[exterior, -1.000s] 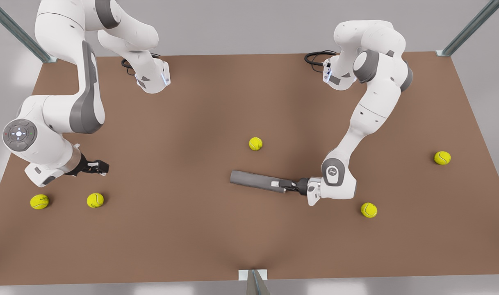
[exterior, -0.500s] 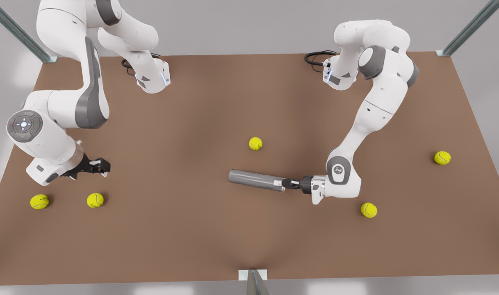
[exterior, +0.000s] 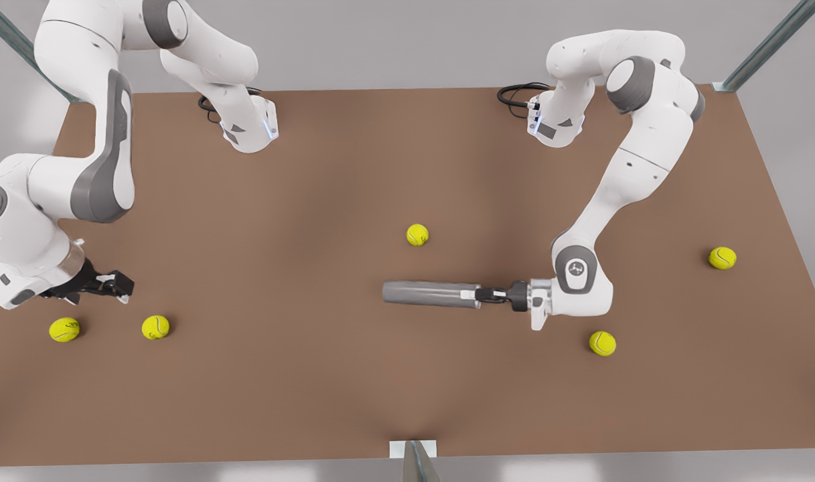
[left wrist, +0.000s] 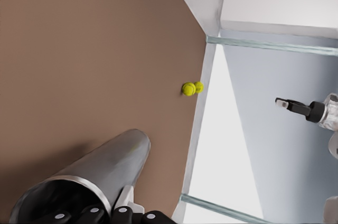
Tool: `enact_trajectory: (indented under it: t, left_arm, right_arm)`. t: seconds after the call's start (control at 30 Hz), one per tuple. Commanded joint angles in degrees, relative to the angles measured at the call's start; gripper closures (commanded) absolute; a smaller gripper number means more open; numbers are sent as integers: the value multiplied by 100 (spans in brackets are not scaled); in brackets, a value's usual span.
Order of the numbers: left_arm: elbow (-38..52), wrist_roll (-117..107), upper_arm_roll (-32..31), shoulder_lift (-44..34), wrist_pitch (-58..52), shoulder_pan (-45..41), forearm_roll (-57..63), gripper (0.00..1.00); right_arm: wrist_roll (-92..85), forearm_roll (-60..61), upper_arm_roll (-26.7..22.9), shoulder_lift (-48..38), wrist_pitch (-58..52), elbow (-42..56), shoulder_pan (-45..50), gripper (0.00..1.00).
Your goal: Put the tennis tube upright
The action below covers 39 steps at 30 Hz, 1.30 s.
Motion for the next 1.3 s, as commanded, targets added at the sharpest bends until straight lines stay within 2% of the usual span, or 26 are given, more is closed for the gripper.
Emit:
enact_trajectory:
  t: [0.0,0.33,0.43,0.57,0.73,1.07,1.27]
  left_arm:
    - [-10,12,-1,-38,4,2,-99,79]
    - [-142,-488,70,-451,74,81,86,79]
    - [-142,-1043,70,-635,136,125,648,79]
    - [-230,-1236,87,-838,127,178,666,79]
    - [-265,-2035,78,-1084,83,319,1755,79]
    - [-924,-2194,87,-1822,-118,908,1800,79]
    - [-1021,-2510,78,-2103,-286,1022,2388,79]
  right_arm:
    - [-22,0,2,8,1,-3,30,0]
    - [-198,27,55,193,-96,-109,66,0]
    - [-171,27,143,184,-113,-109,66,0]
    - [-207,27,143,184,-122,-109,48,0]
    - [-207,27,143,202,-104,-118,48,0]
    - [-198,36,143,202,-122,-135,57,0]
    - [268,255,152,140,-122,-311,-5,0]
